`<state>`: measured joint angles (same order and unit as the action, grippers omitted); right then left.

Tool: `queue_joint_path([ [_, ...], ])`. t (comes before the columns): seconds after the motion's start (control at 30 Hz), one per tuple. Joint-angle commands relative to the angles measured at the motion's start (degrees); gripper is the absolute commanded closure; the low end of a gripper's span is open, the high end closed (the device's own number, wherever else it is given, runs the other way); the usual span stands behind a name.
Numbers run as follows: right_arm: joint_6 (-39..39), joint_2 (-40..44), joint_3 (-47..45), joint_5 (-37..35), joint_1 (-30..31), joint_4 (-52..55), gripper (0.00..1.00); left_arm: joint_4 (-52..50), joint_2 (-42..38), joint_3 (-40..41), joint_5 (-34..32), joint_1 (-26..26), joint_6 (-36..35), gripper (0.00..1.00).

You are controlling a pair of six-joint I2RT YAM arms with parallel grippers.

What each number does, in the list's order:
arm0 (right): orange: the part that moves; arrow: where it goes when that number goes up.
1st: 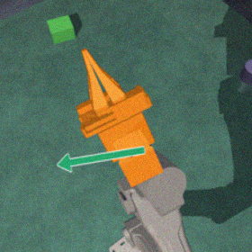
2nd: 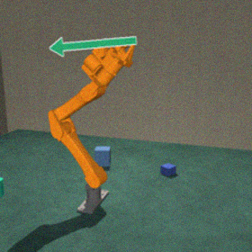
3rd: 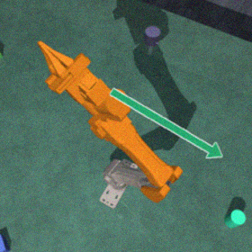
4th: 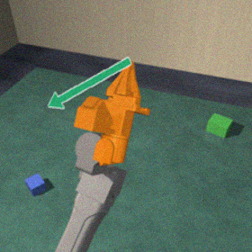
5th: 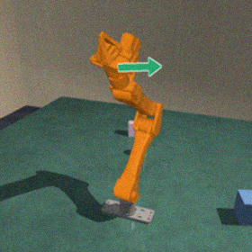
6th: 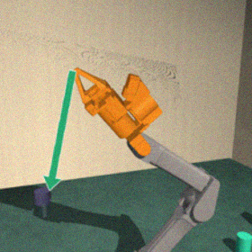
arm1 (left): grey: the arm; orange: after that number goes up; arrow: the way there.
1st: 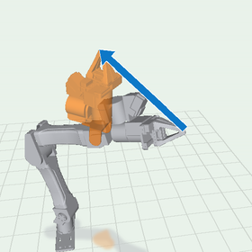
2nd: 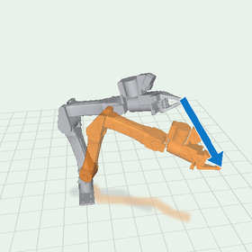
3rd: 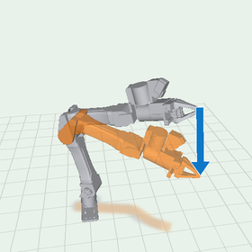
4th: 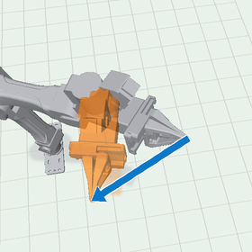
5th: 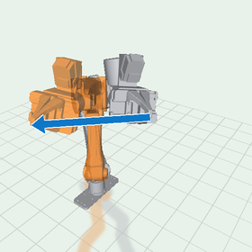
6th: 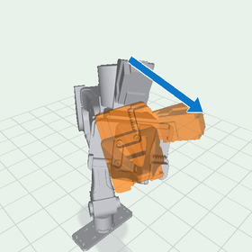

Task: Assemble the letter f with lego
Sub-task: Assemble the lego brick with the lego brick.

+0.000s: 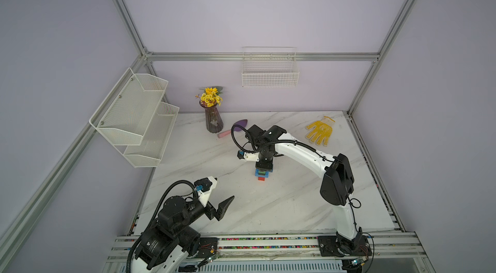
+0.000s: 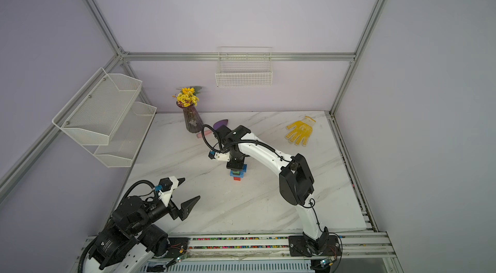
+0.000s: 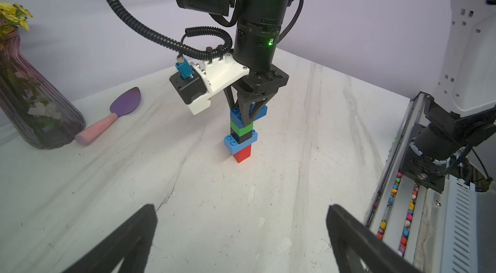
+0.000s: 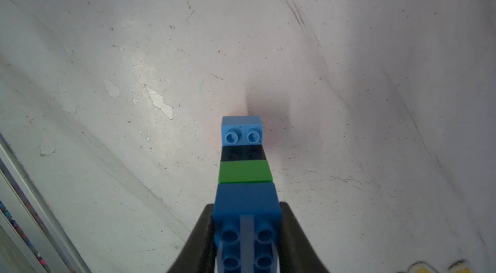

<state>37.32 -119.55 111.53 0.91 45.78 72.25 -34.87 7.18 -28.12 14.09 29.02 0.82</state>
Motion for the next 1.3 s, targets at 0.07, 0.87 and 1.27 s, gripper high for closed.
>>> queue_joint_path([
  [0.07, -0.4, -2.5, -2.4, 0.3, -0.1, 2.2, 0.94, 1.7, 0.5, 0.8, -0.2, 0.3, -1.1, 0.00],
  [0.87, -0.4, -7.1, -6.2, 3.4, -1.3, 1.0, 0.95, 1.9, 0.8, 0.9, 0.0, 0.2, -1.0, 0.00],
  [1.27, -0.4, -9.4, -2.6, 1.7, 1.0, 2.6, 0.94, 2.0, 1.3, 0.9, 0.6, 0.2, -1.0, 0.00],
])
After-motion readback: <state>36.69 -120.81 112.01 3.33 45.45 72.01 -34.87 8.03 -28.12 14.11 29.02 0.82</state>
